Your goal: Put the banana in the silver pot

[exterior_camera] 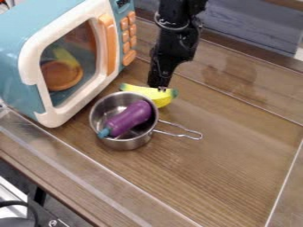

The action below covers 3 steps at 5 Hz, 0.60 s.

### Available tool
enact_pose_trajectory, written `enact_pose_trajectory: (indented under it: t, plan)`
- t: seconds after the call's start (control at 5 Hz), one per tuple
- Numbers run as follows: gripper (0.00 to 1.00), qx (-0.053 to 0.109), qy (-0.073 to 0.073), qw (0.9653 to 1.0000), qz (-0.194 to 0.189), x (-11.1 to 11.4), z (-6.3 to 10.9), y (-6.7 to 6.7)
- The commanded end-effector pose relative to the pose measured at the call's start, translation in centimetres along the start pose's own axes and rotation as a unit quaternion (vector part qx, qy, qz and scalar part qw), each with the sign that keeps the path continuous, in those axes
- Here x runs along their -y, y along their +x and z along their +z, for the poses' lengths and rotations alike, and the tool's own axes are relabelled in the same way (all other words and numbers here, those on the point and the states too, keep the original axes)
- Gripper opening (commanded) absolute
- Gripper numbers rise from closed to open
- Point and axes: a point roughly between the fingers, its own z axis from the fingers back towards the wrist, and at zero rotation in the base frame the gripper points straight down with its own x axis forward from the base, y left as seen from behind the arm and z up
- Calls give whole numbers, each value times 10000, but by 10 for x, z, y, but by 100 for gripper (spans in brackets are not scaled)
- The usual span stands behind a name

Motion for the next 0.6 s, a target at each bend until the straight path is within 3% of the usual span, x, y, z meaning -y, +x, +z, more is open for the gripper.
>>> enact_pose_trajectory:
  t: [0.0,0.4]
  plan:
    - [0,190,313,9993,93,-9,13,10]
    - [0,373,468,9978,-276,-6,7,10]
